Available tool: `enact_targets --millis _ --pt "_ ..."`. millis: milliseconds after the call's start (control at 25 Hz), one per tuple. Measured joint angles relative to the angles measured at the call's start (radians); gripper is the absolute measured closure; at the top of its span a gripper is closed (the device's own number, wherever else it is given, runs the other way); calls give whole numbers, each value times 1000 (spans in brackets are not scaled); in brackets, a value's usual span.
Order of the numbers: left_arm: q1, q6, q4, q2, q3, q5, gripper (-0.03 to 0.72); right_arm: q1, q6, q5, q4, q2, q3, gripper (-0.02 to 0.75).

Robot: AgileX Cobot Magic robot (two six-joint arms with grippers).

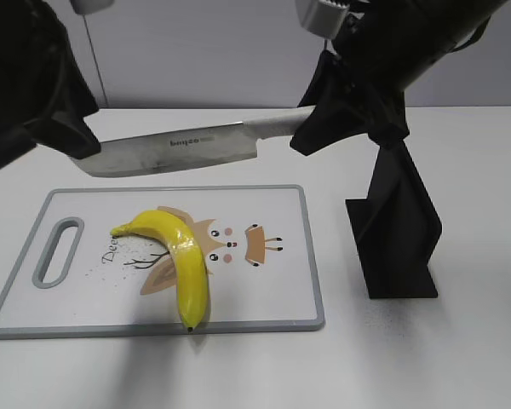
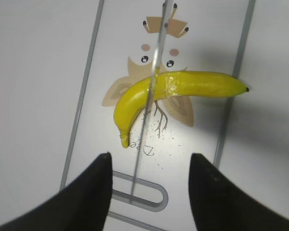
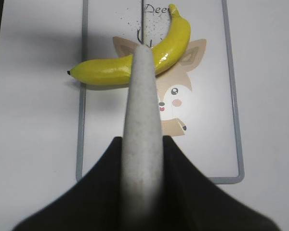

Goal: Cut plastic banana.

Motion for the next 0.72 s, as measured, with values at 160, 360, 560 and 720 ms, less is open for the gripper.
enact_targets --millis 160,360,560,720 --pt "0 0 9 75 0 -23 194 0 -56 16 10 28 -11 548" --pt "0 0 11 136 0 -36 261 0 -66 16 23 48 -11 548" --pt "0 0 11 169 0 -51 615 0 -68 2 44 75 -12 548" --pt "1 14 13 202 0 -51 689 0 -86 -18 50 92 -12 548"
